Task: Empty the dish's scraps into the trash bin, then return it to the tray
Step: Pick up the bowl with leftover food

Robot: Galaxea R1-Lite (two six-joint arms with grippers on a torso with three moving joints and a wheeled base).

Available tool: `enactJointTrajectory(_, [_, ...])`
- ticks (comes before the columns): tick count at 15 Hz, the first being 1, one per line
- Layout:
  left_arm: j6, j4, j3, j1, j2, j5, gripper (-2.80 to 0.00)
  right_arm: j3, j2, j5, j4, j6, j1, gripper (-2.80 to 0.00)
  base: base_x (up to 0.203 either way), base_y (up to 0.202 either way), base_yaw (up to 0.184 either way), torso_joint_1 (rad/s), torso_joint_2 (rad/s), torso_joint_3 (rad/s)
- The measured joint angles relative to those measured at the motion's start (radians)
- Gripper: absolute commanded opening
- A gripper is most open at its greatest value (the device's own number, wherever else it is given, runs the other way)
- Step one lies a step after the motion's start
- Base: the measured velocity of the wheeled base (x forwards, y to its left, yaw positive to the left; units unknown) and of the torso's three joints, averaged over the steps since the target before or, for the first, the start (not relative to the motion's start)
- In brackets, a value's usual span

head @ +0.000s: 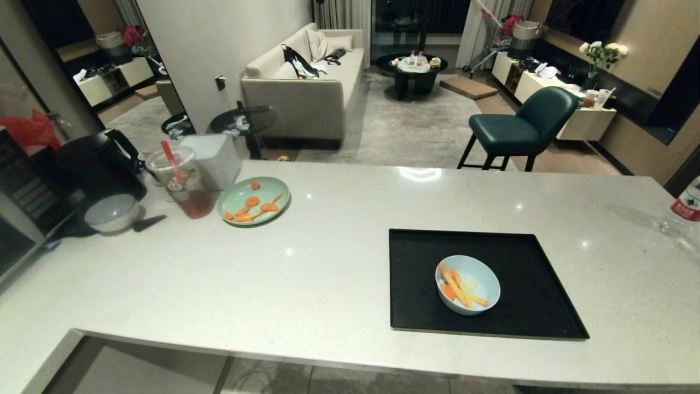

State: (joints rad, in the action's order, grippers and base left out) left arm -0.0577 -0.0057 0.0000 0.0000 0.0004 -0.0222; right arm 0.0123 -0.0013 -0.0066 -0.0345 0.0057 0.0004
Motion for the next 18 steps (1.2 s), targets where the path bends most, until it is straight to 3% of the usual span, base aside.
enactJointTrajectory(10, [0.0,0.0,0.0,0.0,0.0,-0.001,-2.8,0.012,0.0,0.007,0.008,-0.067,0.0,-2.8,0.0,0.0,0.0,0.0,0.0,0.0])
enactJointTrajectory(14, [0.0,0.0,0.0,0.0,0.0,0.0,-2.8,0.109,0.017,0.128,-0.004,-0.07,0.001,-2.8,0.0,0.0,0.0,0.0,0.0,0.0])
enactJointTrajectory(18, [0.0,0.0,0.0,0.0,0.0,0.0,-2.8,0.22,0.172,0.178,0.001,-0.07,0.001,-2.8,0.0,0.0,0.0,0.0,0.0,0.0])
